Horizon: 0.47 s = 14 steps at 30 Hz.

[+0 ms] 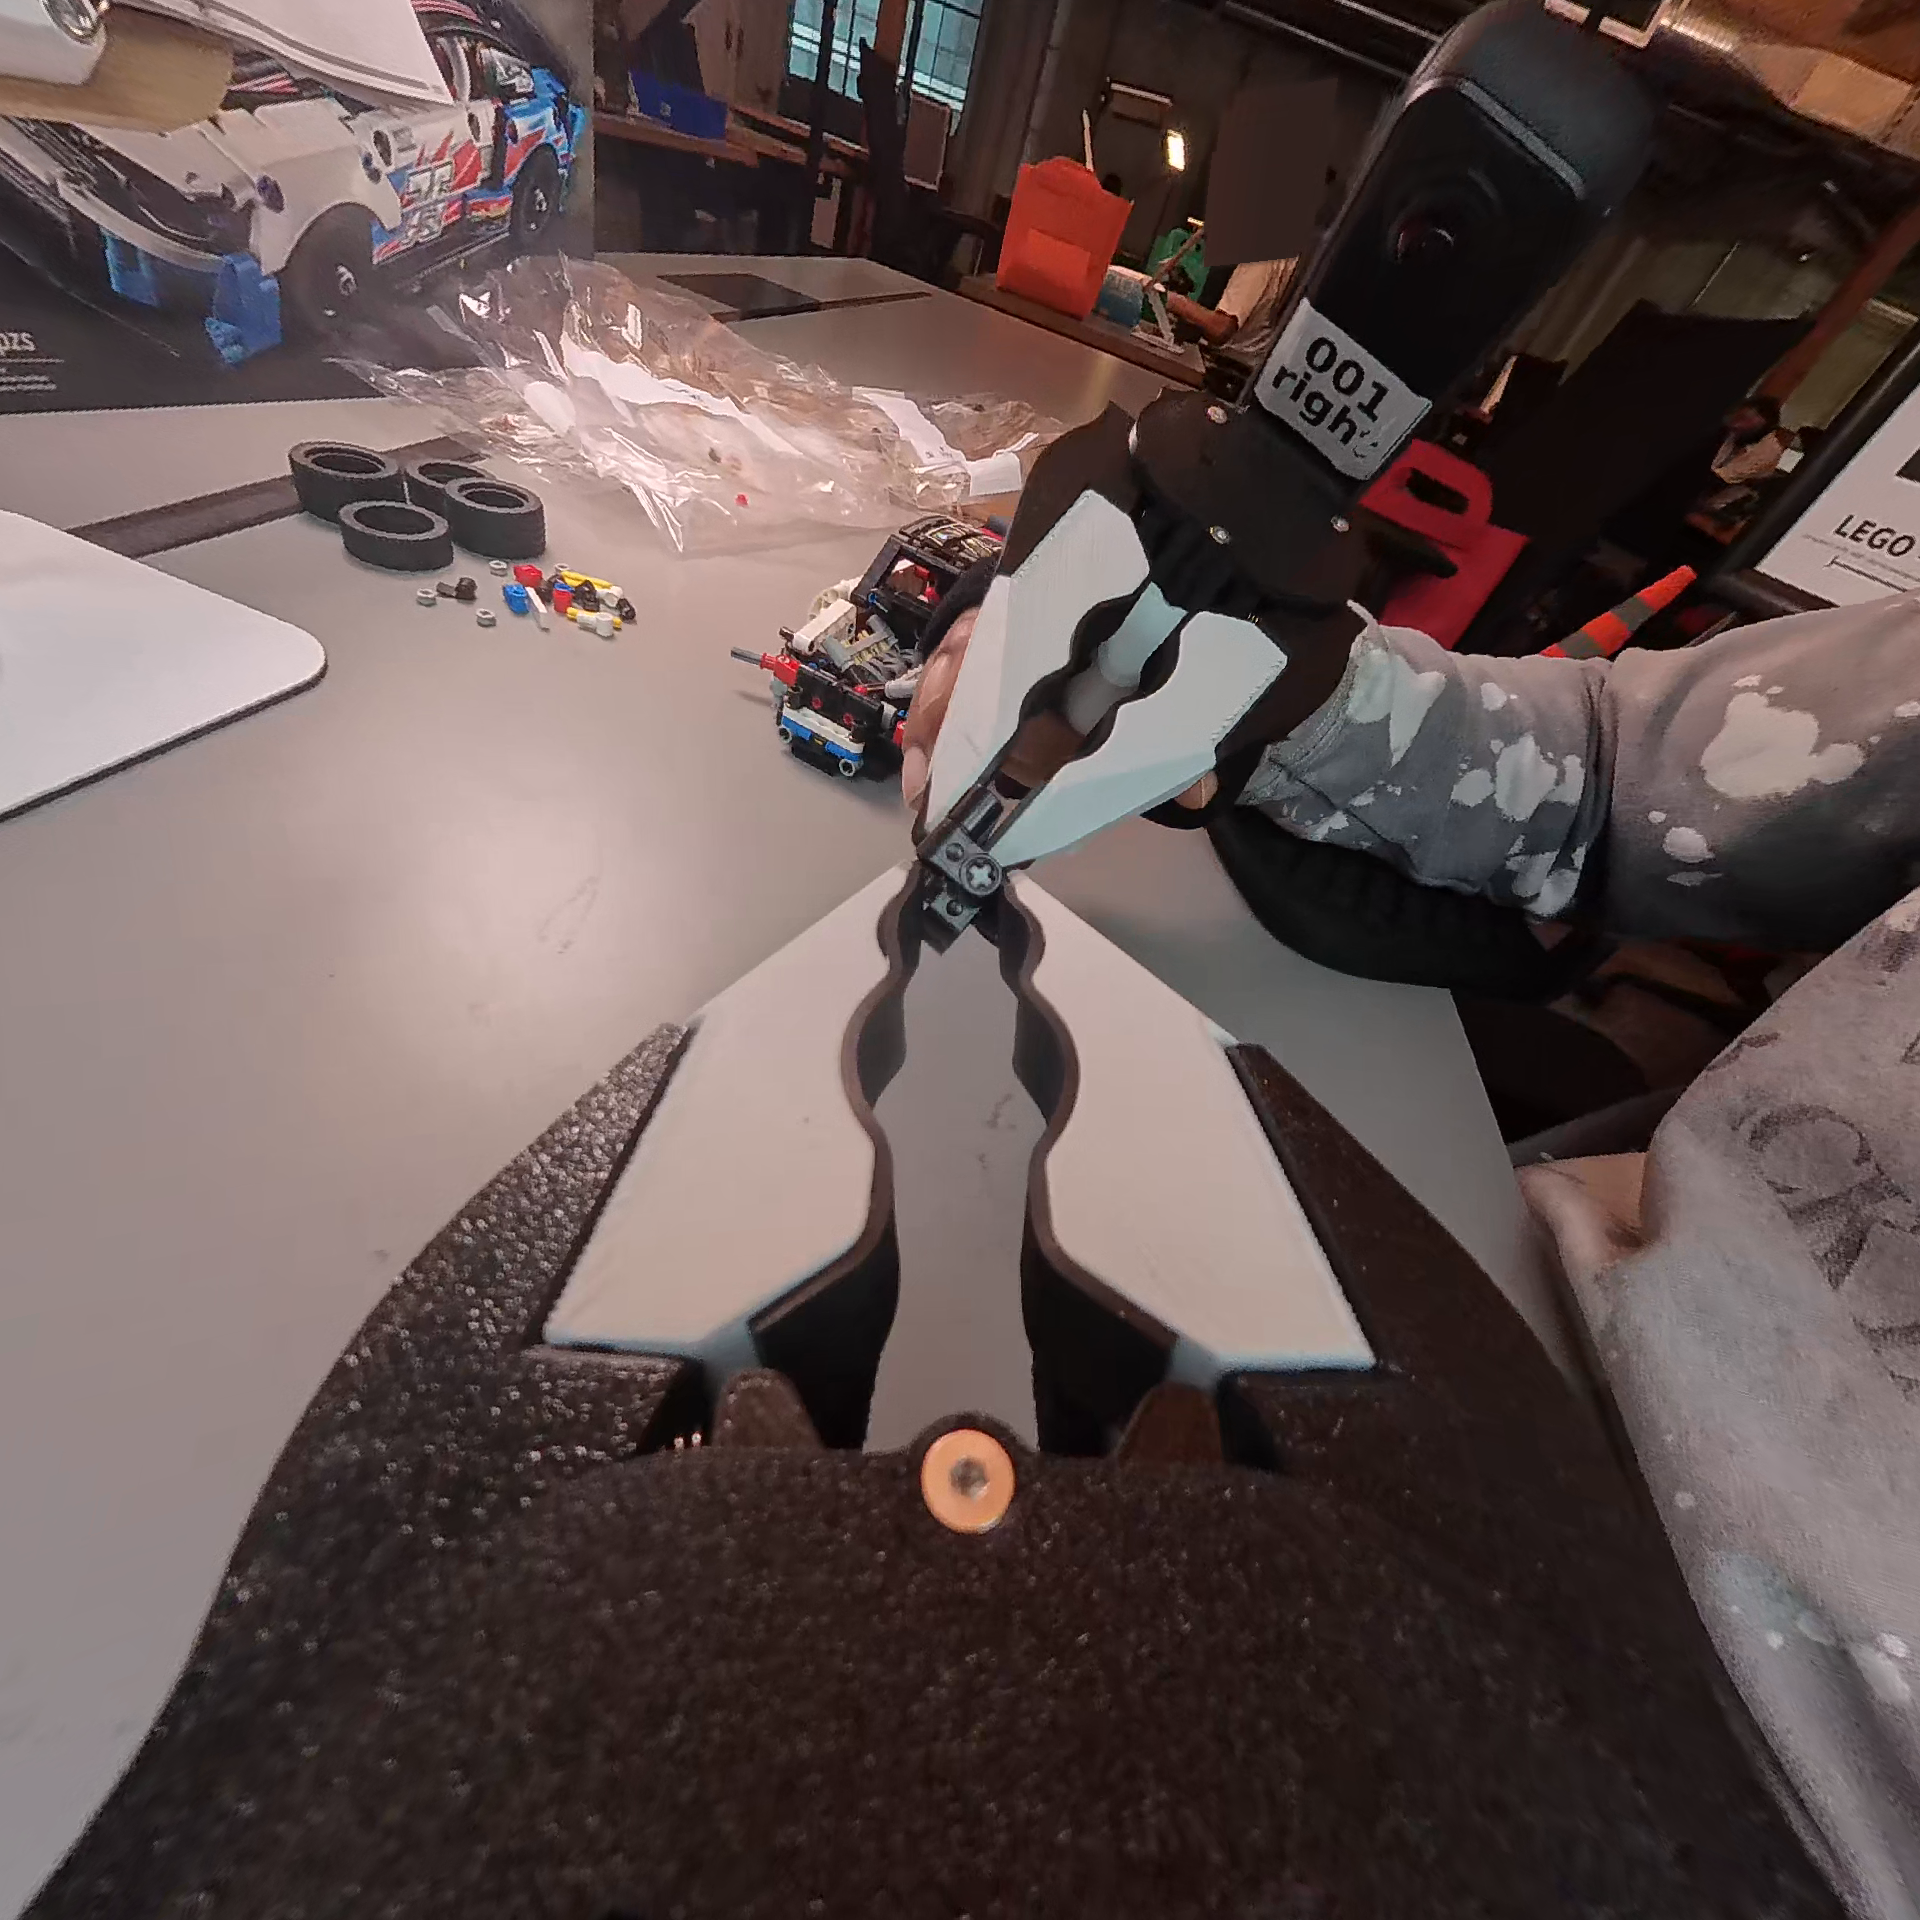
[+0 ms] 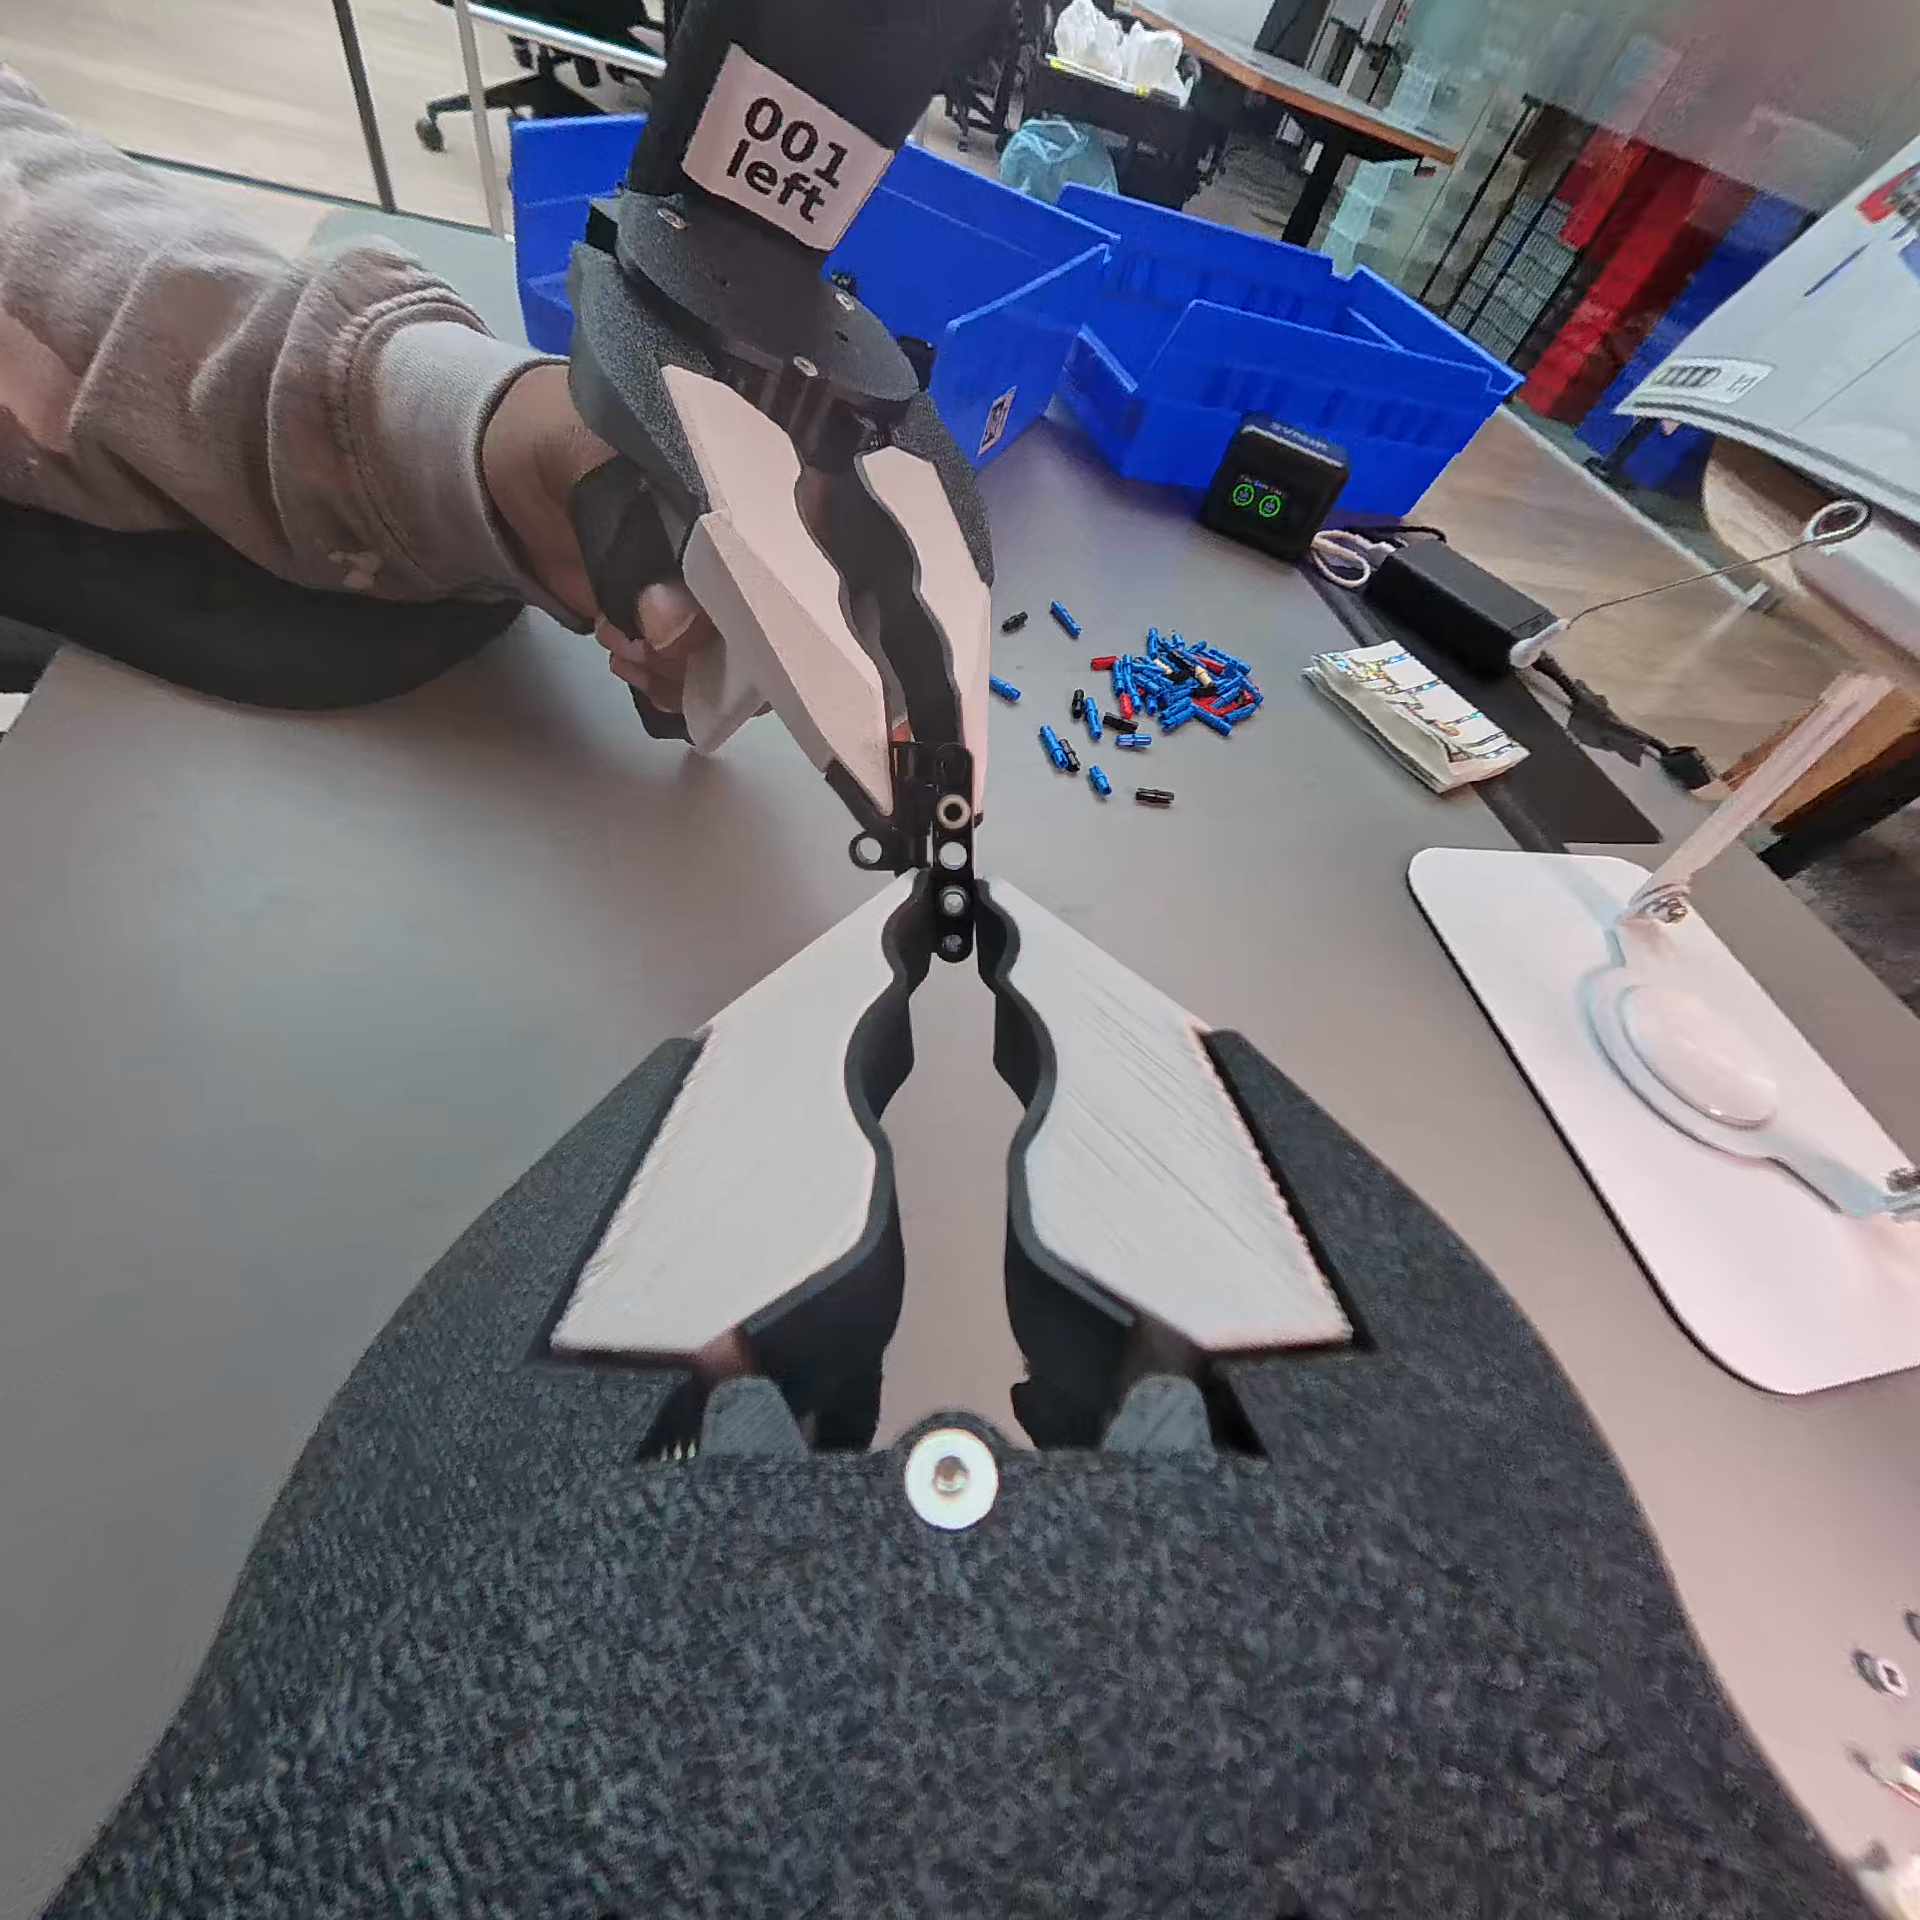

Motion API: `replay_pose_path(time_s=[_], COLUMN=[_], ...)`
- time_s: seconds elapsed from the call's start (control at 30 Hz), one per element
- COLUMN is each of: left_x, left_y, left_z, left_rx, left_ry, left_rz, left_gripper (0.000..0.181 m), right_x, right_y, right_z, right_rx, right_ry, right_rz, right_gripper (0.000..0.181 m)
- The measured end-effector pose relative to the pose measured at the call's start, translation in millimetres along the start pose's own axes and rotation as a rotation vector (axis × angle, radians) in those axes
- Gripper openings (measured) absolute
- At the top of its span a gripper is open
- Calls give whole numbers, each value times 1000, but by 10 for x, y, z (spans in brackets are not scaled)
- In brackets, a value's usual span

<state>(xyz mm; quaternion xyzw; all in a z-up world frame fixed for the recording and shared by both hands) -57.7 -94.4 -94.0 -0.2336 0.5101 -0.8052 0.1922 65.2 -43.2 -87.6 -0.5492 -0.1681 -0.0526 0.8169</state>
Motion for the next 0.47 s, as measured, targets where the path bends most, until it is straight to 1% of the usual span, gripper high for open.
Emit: replay_pose_path(time_s=[0.07,0.2,0.33,0.4,0.47], left_x=[4,13,11,24,41], left_y=[0,17,2,-14,-46], left_z=[-4,-41,-38,-35,5], left_rx=[-6,-55,-52,-87,-180], left_ry=[-6,-62,-74,-102,-140], left_rz=[0,-22,-3,5,18], left_gripper=[14,19,22,16,16], right_x=[3,-32,-77,-82,-71], right_y=[-12,-7,24,11,-22], right_z=[-17,-84,-170,-197,-199], right_rx=[104,490,836,907,925], right_ry=[52,250,422,483,520], right_rz=[-5,-84,-116,-93,-63], right_gripper=[7,8,8,7,8])
Point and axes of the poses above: each gripper's, where its closed fingertips meet, x back along the fingers, y out of its underside, z = x × y across the jaws, the point moved 7 cm from there along x, back along the fingers, and after that the axes turned 6 degrees about x, right-handed, at the moved point
